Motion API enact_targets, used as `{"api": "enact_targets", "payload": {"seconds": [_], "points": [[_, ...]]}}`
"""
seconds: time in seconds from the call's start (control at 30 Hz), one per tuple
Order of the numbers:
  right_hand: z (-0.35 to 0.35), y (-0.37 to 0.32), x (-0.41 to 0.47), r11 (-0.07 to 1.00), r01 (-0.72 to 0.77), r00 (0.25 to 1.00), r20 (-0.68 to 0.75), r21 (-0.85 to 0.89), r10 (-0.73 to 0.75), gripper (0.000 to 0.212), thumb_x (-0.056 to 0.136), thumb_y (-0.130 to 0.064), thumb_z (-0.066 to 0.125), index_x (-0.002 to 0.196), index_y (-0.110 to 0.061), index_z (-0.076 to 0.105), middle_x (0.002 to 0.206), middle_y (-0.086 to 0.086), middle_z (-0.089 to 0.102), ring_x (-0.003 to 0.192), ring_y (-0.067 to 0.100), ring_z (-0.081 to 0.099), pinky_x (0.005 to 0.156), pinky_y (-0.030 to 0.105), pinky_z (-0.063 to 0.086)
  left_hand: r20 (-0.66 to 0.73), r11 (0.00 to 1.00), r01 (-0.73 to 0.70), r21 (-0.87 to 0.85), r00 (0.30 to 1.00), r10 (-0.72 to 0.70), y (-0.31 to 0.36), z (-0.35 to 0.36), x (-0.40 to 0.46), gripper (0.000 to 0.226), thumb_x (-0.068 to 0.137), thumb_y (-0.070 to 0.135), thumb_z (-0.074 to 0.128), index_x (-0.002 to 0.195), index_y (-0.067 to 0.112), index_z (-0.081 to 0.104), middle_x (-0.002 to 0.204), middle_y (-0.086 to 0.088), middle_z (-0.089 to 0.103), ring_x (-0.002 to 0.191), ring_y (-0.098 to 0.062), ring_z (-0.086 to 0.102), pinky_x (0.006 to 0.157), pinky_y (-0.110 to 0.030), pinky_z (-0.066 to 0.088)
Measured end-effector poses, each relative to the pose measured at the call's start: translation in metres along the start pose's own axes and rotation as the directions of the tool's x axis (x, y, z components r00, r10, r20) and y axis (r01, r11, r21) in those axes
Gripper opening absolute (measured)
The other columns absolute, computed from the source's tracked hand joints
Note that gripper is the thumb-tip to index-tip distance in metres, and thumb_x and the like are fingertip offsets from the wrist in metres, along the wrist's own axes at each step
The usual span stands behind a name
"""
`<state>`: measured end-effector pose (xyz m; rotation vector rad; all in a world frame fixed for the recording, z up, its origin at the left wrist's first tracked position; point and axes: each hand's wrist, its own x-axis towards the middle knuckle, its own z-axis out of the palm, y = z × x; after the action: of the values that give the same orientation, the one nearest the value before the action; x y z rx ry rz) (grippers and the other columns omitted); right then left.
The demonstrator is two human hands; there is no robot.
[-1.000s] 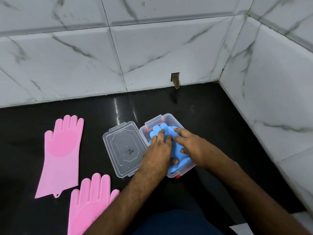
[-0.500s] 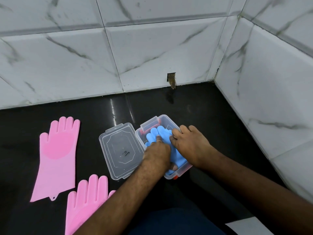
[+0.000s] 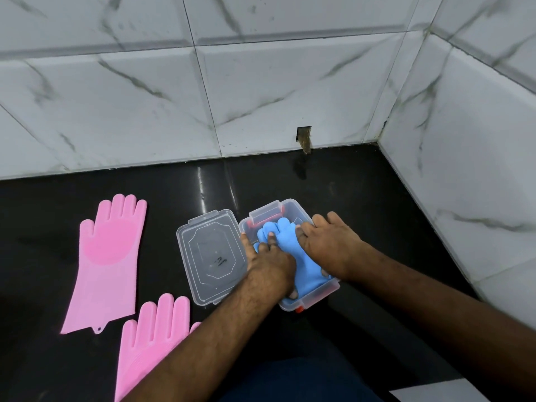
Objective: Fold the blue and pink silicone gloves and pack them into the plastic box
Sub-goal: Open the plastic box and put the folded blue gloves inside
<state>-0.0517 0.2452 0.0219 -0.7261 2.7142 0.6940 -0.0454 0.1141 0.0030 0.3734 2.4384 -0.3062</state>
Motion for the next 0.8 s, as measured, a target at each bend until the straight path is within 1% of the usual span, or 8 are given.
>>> {"api": "enact_targets", "payload": {"seconds": [0.1,0.17,0.23,0.3,0.4,0.53,0.63,0.8], "points": [[-0.003,-0.009,-0.003,0.998,-0.052,0.999,0.014,-0.035,0.053,0.055,0.093,-0.022,0.057,0.143,-0.008,0.043,0.131,0.009,0.053,0.112,0.026,0.047,0.096,0.038,0.035,0.035,1.0,0.021,0.002,0.999,-0.021,-0.002,0.0,0.002,0.088,0.085,0.058,0.074,0.153,0.011,0.045,0.171,-0.027,0.003,0.159,-0.041,0.004,0.109,-0.083,-0.013],[-0.005,-0.019,-0.003,0.994,-0.077,0.996,0.026,-0.08,0.08,0.04,0.095,-0.018,0.051,0.133,-0.009,0.051,0.122,0.007,0.055,0.108,0.025,0.047,0.094,0.037,0.034,0.026,0.999,0.027,0.022,0.999,-0.027,-0.003,0.001,0.002,0.082,0.084,0.057,0.076,0.148,0.013,0.051,0.171,-0.026,0.01,0.16,-0.039,-0.003,0.109,-0.084,-0.011],[-0.007,-0.027,-0.002,0.988,-0.082,0.995,0.051,-0.132,0.089,0.03,0.096,-0.017,0.047,0.124,-0.013,0.057,0.114,0.005,0.055,0.106,0.023,0.047,0.092,0.036,0.034,0.014,0.999,0.029,0.04,0.999,-0.029,-0.003,0.001,0.001,0.08,0.084,0.056,0.077,0.148,0.015,0.052,0.17,-0.023,0.015,0.16,-0.038,-0.003,0.11,-0.083,-0.008],[-0.005,-0.033,0.001,0.982,-0.066,0.996,0.052,-0.174,0.076,0.028,0.097,-0.019,0.048,0.124,-0.014,0.056,0.116,0.007,0.055,0.109,0.023,0.048,0.095,0.036,0.035,0.0,0.999,0.027,0.046,1.0,-0.027,-0.003,0.0,-0.001,0.082,0.084,0.054,0.077,0.151,0.016,0.048,0.171,-0.021,0.015,0.16,-0.039,-0.002,0.113,-0.083,-0.004],[-0.003,-0.033,0.003,0.985,-0.062,0.996,0.046,-0.16,0.071,0.029,0.097,-0.019,0.051,0.124,-0.012,0.057,0.119,0.008,0.056,0.111,0.024,0.051,0.099,0.037,0.036,-0.082,0.998,0.041,0.037,0.996,-0.038,-0.004,0.002,-0.004,0.087,0.083,0.052,0.079,0.153,0.013,0.044,0.17,-0.021,0.02,0.16,-0.037,0.007,0.118,-0.079,0.0],[-0.002,-0.021,0.001,0.997,-0.063,0.997,-0.042,-0.045,0.061,0.047,0.094,-0.018,0.058,0.138,-0.007,0.05,0.131,0.008,0.056,0.116,0.026,0.052,0.097,0.038,0.037,-0.34,0.997,0.024,-0.08,0.939,-0.05,-0.006,0.012,-0.013,0.093,0.079,0.059,0.076,0.15,0.01,0.042,0.158,-0.017,0.039,0.148,-0.034,0.035,0.123,-0.066,0.005],[-0.009,-0.009,0.0,0.997,-0.05,0.996,-0.071,0.055,0.054,0.059,0.093,-0.031,0.064,0.144,-0.009,0.043,0.14,0.008,0.054,0.12,0.026,0.054,0.096,0.039,0.04,-0.454,0.982,-0.014,-0.19,0.888,-0.075,-0.007,0.016,-0.019,0.089,0.083,0.067,0.068,0.15,0.014,0.043,0.155,-0.012,0.041,0.143,-0.032,0.039,0.124,-0.06,0.013],[-0.021,-0.008,0.002,0.951,-0.098,0.984,-0.115,0.294,0.137,0.068,0.096,-0.049,0.057,0.151,-0.016,0.034,0.147,0.004,0.05,0.128,0.024,0.05,0.103,0.041,0.039,-0.567,0.961,0.02,-0.276,0.804,-0.18,-0.018,0.017,-0.033,0.087,0.089,0.064,0.063,0.155,0.017,0.033,0.16,-0.011,0.037,0.148,-0.032,0.036,0.123,-0.051,0.02]]}}
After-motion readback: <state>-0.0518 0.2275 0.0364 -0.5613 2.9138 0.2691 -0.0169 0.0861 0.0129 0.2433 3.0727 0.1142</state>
